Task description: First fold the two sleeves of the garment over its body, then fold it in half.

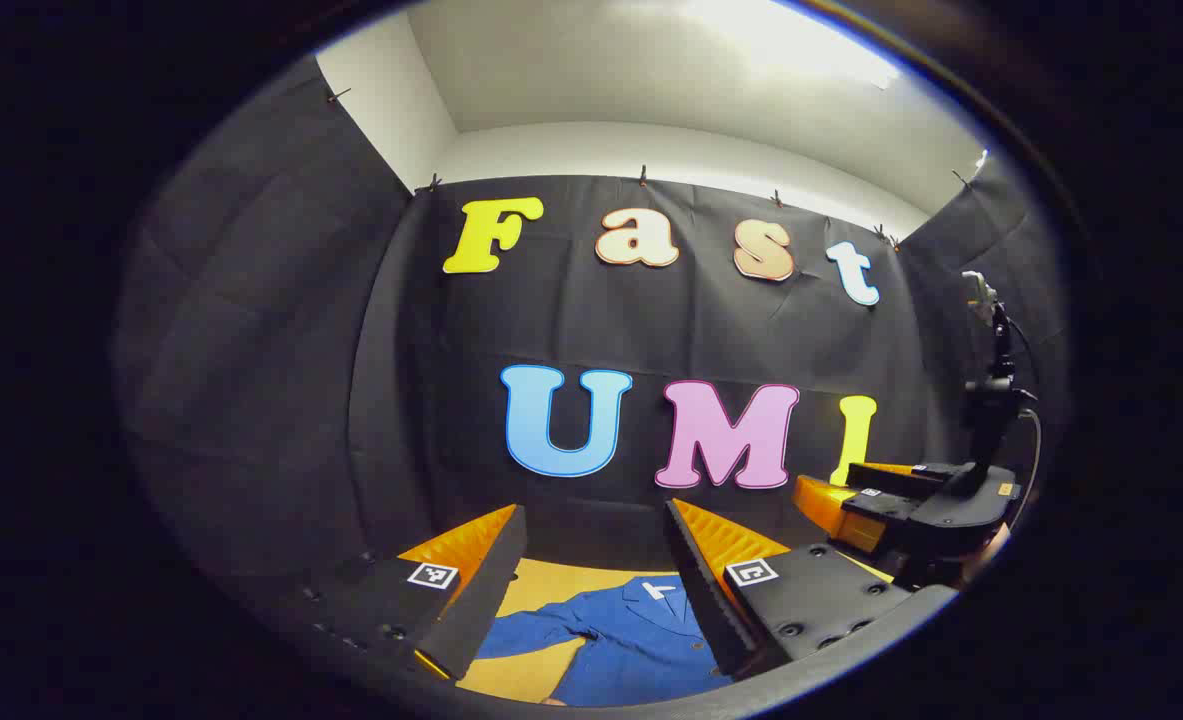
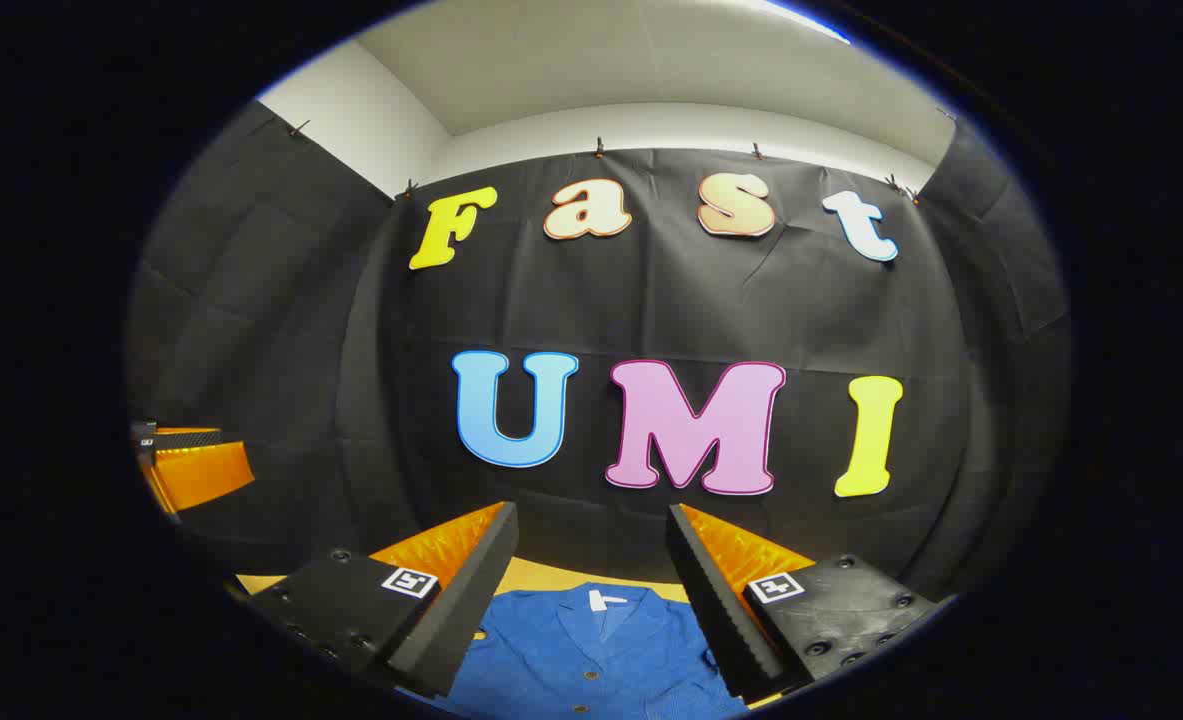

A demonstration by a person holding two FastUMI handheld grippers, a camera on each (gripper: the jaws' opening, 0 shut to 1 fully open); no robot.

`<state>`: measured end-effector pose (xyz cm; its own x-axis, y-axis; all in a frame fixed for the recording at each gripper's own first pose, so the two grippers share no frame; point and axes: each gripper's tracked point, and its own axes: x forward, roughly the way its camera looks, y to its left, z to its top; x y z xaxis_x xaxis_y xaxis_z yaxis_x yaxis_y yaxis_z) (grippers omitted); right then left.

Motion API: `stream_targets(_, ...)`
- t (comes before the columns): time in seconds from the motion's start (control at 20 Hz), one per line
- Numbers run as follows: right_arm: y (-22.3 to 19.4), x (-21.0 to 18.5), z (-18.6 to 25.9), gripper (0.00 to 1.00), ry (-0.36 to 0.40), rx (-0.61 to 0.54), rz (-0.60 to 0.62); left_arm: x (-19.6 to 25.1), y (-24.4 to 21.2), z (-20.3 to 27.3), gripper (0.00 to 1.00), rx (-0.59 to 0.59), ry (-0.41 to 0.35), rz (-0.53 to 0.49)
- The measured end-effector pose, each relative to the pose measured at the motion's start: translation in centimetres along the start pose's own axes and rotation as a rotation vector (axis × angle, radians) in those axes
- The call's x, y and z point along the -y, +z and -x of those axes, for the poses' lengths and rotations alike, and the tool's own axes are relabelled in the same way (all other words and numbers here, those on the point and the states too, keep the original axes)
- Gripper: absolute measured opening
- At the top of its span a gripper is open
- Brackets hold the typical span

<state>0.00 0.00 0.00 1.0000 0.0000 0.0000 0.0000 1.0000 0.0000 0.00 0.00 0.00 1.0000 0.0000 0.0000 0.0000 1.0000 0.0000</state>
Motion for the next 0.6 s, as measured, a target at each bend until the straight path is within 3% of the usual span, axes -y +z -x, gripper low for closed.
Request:
stream_targets(0.2, 0.4, -0.6, 1.3, 0.96, 0.011, 0.011, 0.023, 0.4, -0.1, 0.4, 0.8, -0.003, -0.011, 0.029)
stream_targets(0.6, 2.0, 1.0, 3.8, 0.96, -0.059, 0.052, 0.046, 1.3, -0.5, -0.5, 0.8, 0.009, -0.06, 0.046)
